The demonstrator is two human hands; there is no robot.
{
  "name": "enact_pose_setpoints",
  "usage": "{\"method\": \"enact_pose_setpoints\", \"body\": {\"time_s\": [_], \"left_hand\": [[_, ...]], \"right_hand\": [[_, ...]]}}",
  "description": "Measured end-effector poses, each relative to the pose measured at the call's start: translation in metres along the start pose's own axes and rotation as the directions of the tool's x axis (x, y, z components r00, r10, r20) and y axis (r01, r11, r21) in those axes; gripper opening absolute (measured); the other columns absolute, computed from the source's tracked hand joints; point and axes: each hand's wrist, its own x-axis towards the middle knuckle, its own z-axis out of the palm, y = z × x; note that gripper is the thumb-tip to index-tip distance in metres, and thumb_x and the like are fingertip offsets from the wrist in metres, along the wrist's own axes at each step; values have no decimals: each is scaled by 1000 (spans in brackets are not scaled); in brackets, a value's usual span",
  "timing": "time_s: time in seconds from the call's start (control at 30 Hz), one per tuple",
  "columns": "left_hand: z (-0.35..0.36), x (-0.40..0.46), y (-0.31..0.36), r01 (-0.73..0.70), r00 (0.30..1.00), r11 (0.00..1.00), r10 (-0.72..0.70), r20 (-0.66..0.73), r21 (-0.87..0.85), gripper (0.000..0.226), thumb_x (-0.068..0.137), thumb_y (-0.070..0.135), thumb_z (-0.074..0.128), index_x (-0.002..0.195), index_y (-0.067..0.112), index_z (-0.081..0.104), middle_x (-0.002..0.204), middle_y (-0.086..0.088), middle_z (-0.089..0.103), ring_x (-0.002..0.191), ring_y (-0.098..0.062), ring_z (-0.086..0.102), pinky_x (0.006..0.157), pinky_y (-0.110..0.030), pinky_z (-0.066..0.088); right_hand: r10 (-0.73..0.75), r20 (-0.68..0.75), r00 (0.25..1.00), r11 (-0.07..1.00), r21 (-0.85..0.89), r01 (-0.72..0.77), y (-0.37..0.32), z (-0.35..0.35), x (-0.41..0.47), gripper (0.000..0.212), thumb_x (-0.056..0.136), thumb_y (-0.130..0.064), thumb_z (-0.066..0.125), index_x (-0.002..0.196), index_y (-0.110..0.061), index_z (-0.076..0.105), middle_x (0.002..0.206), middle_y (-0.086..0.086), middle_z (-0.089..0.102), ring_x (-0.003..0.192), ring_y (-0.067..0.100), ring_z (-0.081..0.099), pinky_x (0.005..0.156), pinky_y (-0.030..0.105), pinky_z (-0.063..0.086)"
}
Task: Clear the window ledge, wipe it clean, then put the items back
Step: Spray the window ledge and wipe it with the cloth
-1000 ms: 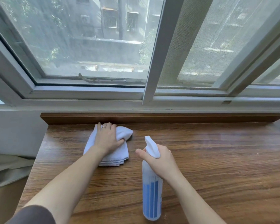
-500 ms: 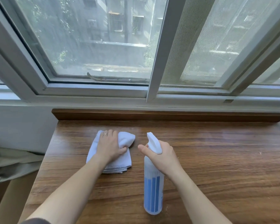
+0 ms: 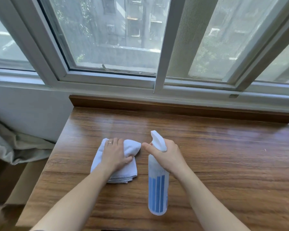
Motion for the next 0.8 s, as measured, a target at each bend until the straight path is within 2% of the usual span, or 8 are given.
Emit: {"method": "enact_pose_setpoints", "body": {"time_s": [0.1,0.27,0.37,0.5,0.63,0.8], "left_hand": [[2,-19,5,25,1000,1000,-25,8,-5,76,56,64,43,99,6,63,93,-11,62,87,-35,59,83,-45,47],[7,-48,5,49,999,999,-48,26,-16,81,56,66,44,106,5,62,98,-11,61,93,-35,58,89,-47,45],[9,-67,6,32,999,999,-32,25,-23,79,56,65,45,106,6,63,97,-11,62,92,-35,59,89,-47,45],[13,-88,5,9,1000,999,-8,24,-38,79,57,64,47,110,7,62,101,-8,62,95,-33,59,93,-45,42],[15,-104,1,-23,999,999,24,23,-49,76,57,63,49,108,9,62,99,-6,61,94,-32,59,92,-44,41],[17,-117,0,-51,999,997,51,-12,-64,73,58,61,52,109,10,62,101,-5,62,94,-30,59,92,-42,40]], "right_hand": [[-15,19,1000,1000,-13,15,6,-2,-14,53,82,-58,68,77,-6,60,62,-8,52,56,6,46,59,29,37],[-21,69,997,999,-29,23,20,0,-34,43,81,-59,68,64,-21,55,58,-11,52,55,4,47,60,28,38],[-24,74,997,999,-28,26,25,5,-45,47,81,-58,69,68,-15,57,60,-10,52,57,6,47,61,29,38],[-16,85,996,1000,-16,17,24,13,-55,47,80,-60,69,64,-20,51,58,-10,48,55,6,43,59,27,35],[-25,37,999,999,-19,26,17,22,-62,54,80,-61,68,72,-9,57,60,-8,51,57,7,46,60,28,37],[-11,3,1000,1000,-19,11,12,29,-69,53,80,-60,68,74,-9,59,61,-8,53,58,7,48,61,29,38]]}}
